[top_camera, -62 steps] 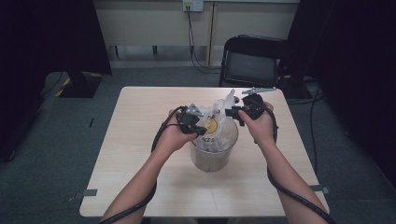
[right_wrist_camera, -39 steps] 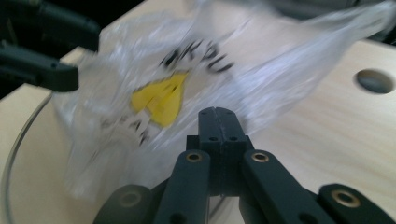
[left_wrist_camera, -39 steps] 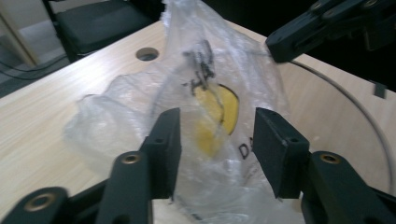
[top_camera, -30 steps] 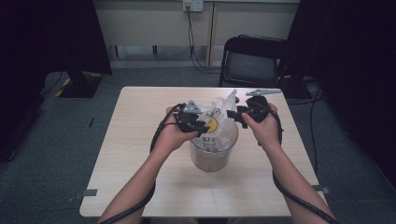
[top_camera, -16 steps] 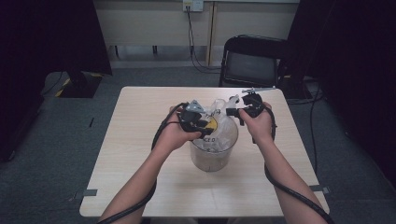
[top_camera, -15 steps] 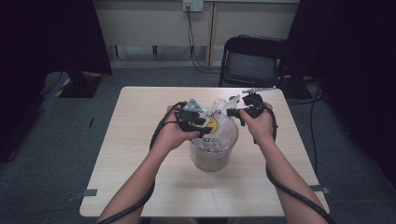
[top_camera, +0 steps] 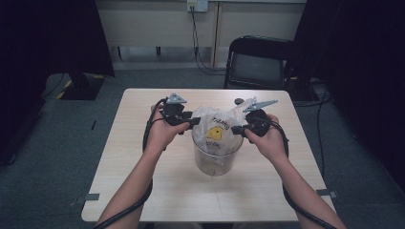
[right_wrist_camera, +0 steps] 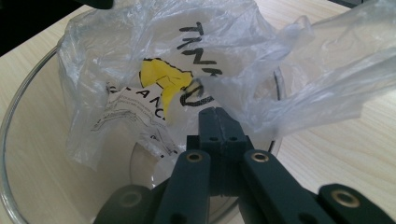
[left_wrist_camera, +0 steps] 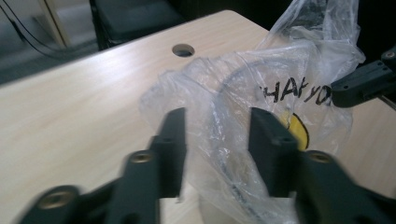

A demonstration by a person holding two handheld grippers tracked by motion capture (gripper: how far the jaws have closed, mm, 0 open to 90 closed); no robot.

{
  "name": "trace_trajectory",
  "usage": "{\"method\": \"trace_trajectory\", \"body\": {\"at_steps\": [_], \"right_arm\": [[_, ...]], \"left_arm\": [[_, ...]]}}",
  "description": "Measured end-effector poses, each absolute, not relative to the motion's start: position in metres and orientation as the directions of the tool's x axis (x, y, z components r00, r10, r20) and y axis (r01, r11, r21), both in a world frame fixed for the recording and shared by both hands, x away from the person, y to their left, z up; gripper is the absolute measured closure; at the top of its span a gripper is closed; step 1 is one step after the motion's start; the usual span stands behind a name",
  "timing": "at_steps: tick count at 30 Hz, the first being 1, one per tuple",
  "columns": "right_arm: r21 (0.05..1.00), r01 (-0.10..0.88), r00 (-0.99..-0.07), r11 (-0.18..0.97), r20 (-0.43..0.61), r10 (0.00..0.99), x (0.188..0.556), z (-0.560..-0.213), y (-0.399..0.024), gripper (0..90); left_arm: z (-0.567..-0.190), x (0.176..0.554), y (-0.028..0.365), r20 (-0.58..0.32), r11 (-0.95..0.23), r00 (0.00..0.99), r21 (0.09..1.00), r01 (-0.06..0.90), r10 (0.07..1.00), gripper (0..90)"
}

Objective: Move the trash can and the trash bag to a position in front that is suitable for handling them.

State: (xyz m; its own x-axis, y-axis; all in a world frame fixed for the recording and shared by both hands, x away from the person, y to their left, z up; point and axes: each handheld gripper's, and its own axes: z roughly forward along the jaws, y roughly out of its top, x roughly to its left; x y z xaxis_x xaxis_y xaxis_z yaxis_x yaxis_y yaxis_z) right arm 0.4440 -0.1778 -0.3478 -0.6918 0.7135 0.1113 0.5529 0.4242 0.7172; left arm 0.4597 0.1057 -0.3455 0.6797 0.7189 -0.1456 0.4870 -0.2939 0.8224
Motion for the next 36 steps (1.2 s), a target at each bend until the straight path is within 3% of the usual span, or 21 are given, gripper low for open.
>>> {"method": "trace_trajectory", "body": {"at_steps": [5,7,13,24,36], "right_arm": [[0.729,0.560,-0.685,0.395,0.139,0.715,0.444,-0.349,-0.184,90.0],[0.732,0.564,-0.678,0.383,0.145,0.721,0.444,-0.350,-0.186,90.0],[0.737,0.564,-0.675,0.373,0.151,0.723,0.444,-0.350,-0.187,90.0],[0.736,0.572,-0.668,0.363,0.160,0.727,0.446,-0.346,-0.188,90.0],[0.757,0.569,-0.641,0.320,0.165,0.750,0.444,-0.338,-0.194,72.8]], "left_arm": [[-0.347,0.457,0.101,-0.131,-0.334,0.686,0.799,0.501,0.716,87.9],[-0.343,0.454,0.101,-0.105,-0.348,0.684,0.800,0.489,0.722,90.0],[-0.331,0.438,0.095,-0.029,-0.411,0.704,0.794,0.448,0.710,90.0],[-0.353,0.431,0.075,-0.068,-0.490,0.759,0.726,0.483,0.647,90.0],[-0.361,0.435,0.069,-0.078,-0.509,0.772,0.709,0.488,0.631,85.9]]}}
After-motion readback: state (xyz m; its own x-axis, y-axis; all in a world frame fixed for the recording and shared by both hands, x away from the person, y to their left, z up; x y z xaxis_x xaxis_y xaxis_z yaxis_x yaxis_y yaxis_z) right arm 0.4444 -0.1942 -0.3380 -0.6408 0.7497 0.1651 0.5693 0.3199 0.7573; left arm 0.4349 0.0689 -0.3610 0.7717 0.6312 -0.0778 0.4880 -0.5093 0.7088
